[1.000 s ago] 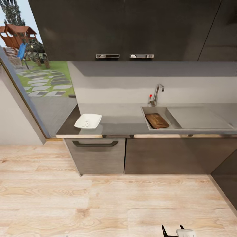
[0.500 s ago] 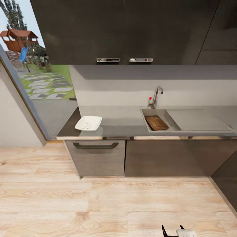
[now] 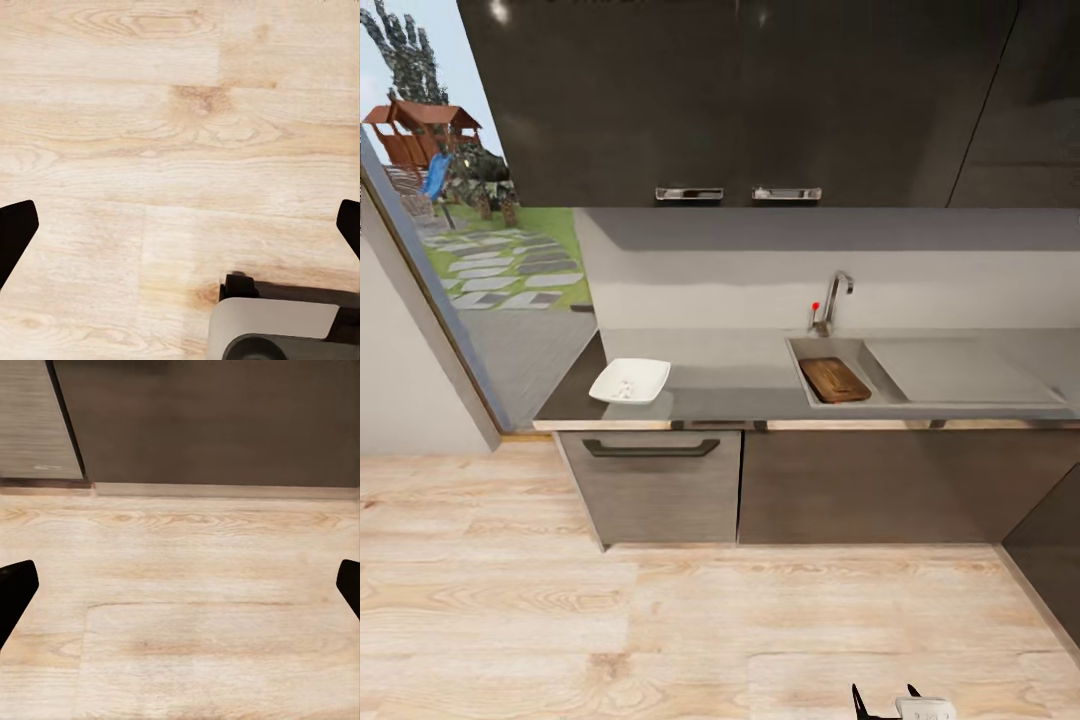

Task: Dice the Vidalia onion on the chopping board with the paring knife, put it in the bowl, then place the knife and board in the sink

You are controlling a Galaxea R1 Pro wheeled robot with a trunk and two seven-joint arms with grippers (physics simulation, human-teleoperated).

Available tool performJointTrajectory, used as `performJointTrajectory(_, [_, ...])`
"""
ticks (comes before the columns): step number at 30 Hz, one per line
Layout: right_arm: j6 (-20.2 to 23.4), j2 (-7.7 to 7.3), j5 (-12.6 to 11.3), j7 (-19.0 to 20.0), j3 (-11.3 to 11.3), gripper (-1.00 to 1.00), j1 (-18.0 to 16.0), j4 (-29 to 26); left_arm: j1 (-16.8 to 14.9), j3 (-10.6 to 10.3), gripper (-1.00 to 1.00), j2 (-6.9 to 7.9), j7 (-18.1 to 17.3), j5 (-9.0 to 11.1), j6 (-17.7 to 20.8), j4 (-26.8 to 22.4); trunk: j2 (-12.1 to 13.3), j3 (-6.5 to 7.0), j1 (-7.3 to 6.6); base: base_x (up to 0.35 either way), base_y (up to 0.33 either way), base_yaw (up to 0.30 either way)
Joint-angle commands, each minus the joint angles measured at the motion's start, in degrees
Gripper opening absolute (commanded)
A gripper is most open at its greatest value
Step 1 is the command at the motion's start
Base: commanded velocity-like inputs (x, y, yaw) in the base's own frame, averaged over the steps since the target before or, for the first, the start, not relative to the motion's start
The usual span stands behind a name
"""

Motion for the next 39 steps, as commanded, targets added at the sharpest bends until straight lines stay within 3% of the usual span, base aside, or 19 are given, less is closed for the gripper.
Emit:
performJointTrajectory(1, [-0.2, -0.01, -0.6, 0.2, 0.4, 1.0, 0.0, 0.0, 0.0, -0.5, 1.0, 0.01, 0.2, 0.4, -0.2, 0.0, -0.1, -0.02, 0.03, 0.0, 0.0, 0.0])
performJointTrajectory(25, [0.1, -0.04, -0.6, 0.2, 0.4, 1.0, 0.0, 0.0, 0.0, -0.5, 1.0, 0.01, 0.2, 0.4, -0.1, 0.1, -0.1, 2.16, 0.03, 0.0, 0.0, 0.0])
performJointTrajectory(28, [1.1, -0.15, -0.6, -0.1, 0.4, 1.0, 0.0, 0.0, 0.0, -0.5, 1.0, -0.5, 0.2, 0.4, 0.1, 1.6, -0.1, 2.32, 0.03, 0.0, 0.0, 0.0])
performJointTrajectory(31, [8.0, -0.2, -0.6, -0.2, 0.4, 1.0, 0.0, 0.1, 0.0, -0.5, 1.0, -1.23, 0.2, 0.4, 0.5, 5.0, -0.1, 2.36, 0.03, 0.0, 0.0, 0.0])
performJointTrajectory(33, [21.0, -0.47, -0.6, -0.5, 0.4, 1.0, 0.0, 0.2, 0.0, -0.5, 1.0, -1.59, 0.2, 0.4, 3.3, 6.4, -0.1, 2.37, 0.03, 0.0, 0.0, 0.0])
performJointTrajectory(35, [31.5, -1.23, -0.5, -0.7, 0.4, 1.0, 0.7, 0.3, 0.0, -0.5, 1.0, -1.67, 0.0, 0.5, 9.5, 6.9, -0.1, 2.37, 0.03, 0.0, 0.0, 0.0])
performJointTrajectory(36, [34.7, -1.97, -0.5, -0.6, 0.4, 1.0, 1.8, 0.3, 0.2, -0.5, 1.0, -1.65, -0.2, 0.5, 13.0, 7.0, -0.1, 2.37, 0.03, 0.0, 0.0, 0.0])
performJointTrajectory(37, [37.5, -3.01, -0.6, -0.4, 0.4, 1.0, 3.5, 0.3, 0.8, -0.5, 1.0, -1.59, -0.9, 0.5, 17.6, 7.1, -0.1, 2.37, 0.03, 0.0, 0.0, 0.0])
performJointTrajectory(39, [39.3, -3.64, -0.6, -0.2, 0.5, 1.0, 5.8, 0.3, 2.7, -0.5, 1.0, -1.25, -2.5, 0.5, 20.7, 7.2, -0.1, 2.37, 0.03, 0.0, 0.0, 0.0])
